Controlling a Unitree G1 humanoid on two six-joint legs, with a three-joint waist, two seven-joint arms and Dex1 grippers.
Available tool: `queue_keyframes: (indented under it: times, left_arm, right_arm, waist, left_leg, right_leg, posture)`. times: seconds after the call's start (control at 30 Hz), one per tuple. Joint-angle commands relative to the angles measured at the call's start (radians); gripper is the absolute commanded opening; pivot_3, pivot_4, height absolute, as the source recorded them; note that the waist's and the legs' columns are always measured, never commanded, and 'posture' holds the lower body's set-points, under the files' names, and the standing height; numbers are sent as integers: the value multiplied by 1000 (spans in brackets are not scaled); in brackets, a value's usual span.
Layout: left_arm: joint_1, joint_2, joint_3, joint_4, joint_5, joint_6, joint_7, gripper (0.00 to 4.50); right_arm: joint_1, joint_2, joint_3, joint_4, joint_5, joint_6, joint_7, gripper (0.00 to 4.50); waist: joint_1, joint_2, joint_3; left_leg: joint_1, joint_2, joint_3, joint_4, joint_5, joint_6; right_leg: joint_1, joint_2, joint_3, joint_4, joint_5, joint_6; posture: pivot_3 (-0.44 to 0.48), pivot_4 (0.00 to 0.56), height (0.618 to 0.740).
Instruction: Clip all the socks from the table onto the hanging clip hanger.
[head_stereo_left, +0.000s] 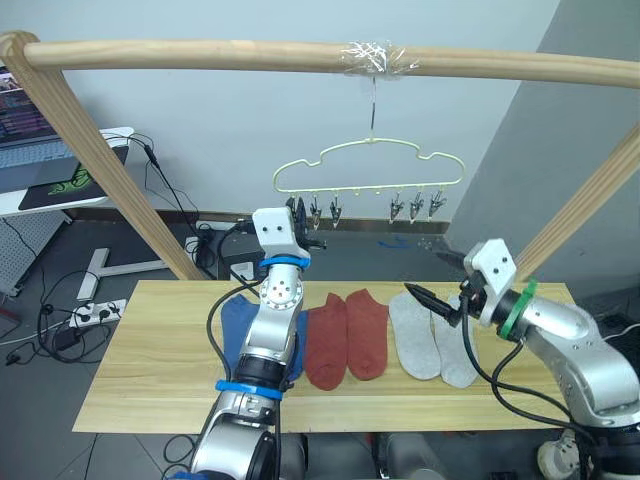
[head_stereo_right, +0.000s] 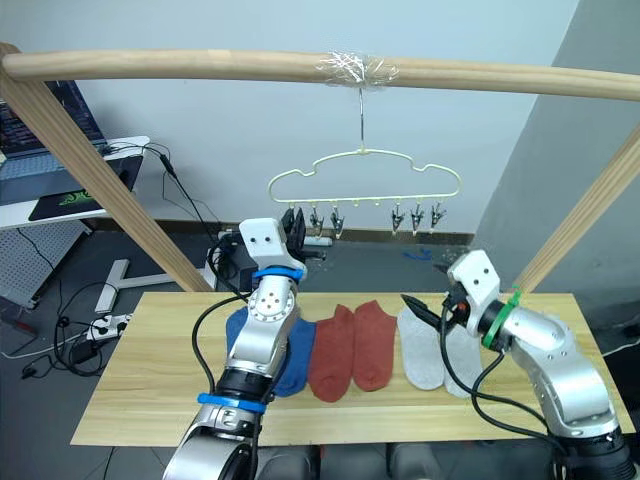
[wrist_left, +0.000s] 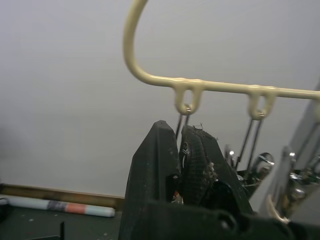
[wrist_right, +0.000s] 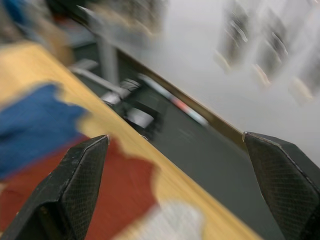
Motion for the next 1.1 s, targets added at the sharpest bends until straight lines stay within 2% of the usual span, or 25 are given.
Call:
queue_keyframes:
  times: [0.03,0.27,0.53,0.63,0.67,0.87,1.0,1.1]
  left_arm:
    - [15,29,-5,-91,-43,36,-89,150]
    - [25,93,31,-138,-88,97,-166,150]
    - [42,113,36,-179,-98,134,-184,150]
    - [46,116,39,-189,-100,144,-191,150]
    - [46,119,41,-194,-103,149,-198,150]
    - [31,136,54,-185,-121,164,-223,150]
    - [17,145,57,-179,-145,174,-255,150]
    - [14,155,65,-208,-229,238,-336,150]
  right_arm:
    - [42,39,-9,99,-115,-75,-124,4500]
    - [-27,191,-46,410,-166,-124,-291,4500]
    - [-184,245,-62,747,-186,-217,-344,4500]
    - [-205,260,-83,813,-164,-191,-335,3905]
    - [-205,266,-96,817,-148,-174,-328,3551]
    - [-184,289,-123,796,-106,-121,-304,1347]
    - [-150,287,-100,719,-115,-137,-275,30]
    - [-124,256,-38,586,-148,-158,-220,0]
  waist:
    - [0,0,0]
    - [-5,4,2]
    - [-4,5,3]
    - [-4,5,3]
    - [-3,6,3]
    - [-4,6,3]
    - [-4,6,3]
    - [-6,8,4]
  left_leg:
    - [0,0,0,0,0,0]
    - [1,2,0,1,0,0]
    - [1,2,0,0,0,1]
    - [0,2,0,0,0,1]
    - [1,2,0,0,0,1]
    - [1,2,0,0,1,1]
    - [1,2,0,0,1,1]
    - [1,2,0,0,1,1]
  right_leg:
    - [0,0,0,0,0,0]
    - [0,3,1,1,2,-3]
    - [0,3,1,0,3,-5]
    - [0,3,1,0,5,-8]
    - [0,3,1,0,5,-8]
    - [0,3,1,1,4,-7]
    - [0,3,1,1,4,-7]
    - [0,3,1,0,4,-7]
  posture:
    - [-66,172,737]
    - [-62,182,737]
    - [-56,184,737]
    - [-56,184,737]
    - [-30,190,737]
    - [-35,190,737]
    - [-43,191,737]
    - [-52,192,737]
